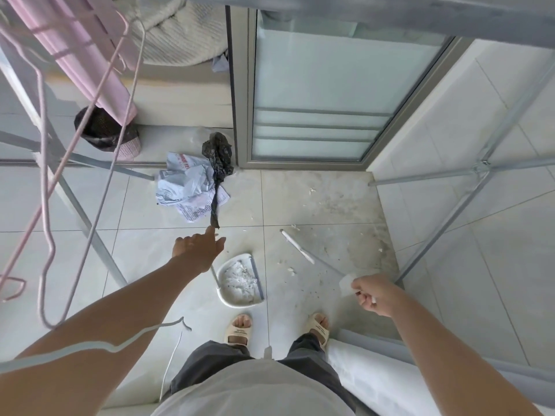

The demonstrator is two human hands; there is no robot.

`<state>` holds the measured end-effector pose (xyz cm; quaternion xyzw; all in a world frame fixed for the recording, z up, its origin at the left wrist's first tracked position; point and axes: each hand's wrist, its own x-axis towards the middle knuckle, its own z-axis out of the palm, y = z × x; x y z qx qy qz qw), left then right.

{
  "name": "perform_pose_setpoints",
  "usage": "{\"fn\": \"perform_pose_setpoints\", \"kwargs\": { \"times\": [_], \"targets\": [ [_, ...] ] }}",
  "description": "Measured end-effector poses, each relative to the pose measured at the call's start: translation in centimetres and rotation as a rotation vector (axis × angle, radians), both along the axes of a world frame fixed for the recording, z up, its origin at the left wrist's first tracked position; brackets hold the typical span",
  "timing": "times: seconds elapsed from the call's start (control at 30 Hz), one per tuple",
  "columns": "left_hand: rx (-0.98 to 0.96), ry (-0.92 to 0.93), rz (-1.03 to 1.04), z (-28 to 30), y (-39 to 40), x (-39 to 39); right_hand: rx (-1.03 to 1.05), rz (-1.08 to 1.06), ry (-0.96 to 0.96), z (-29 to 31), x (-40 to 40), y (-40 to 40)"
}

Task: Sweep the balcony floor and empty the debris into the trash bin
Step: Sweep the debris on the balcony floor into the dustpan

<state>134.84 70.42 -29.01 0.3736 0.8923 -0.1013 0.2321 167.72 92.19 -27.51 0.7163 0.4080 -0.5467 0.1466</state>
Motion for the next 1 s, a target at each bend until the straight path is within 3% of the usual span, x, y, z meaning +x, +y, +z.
{"fn": "perform_pose_setpoints", "kwargs": {
  "times": [0.17,0.33,0.53,0.67,0.8,1.0],
  "targets": [
    [-0.004,0.001,-0.025,-0.4,0.6,0.3,0.017,-0.087,-0.028,-3.3,-1.6,-4.4],
    [0.014,-0.018,-0.028,-0.8,0.3,0.3,-0.120,-0.199,0.045,-5.5,-3.2,-9.2],
    [0.031,-0.031,-0.040,-0.6,0.2,0.2,-0.240,-0.345,0.253,-2.1,1.6,-3.0],
    [0.032,-0.021,-0.039,-0.6,0.2,0.5,-0.237,-0.220,0.247,-0.7,2.6,-0.9],
    [0.010,-0.035,-0.017,-0.5,0.3,0.7,-0.104,-0.095,0.156,-1.3,-0.9,-3.8],
    [-0.018,-0.042,0.028,0.1,0.1,1.1,-0.164,-0.122,0.155,-3.4,-4.2,-6.4]
  ]
}}
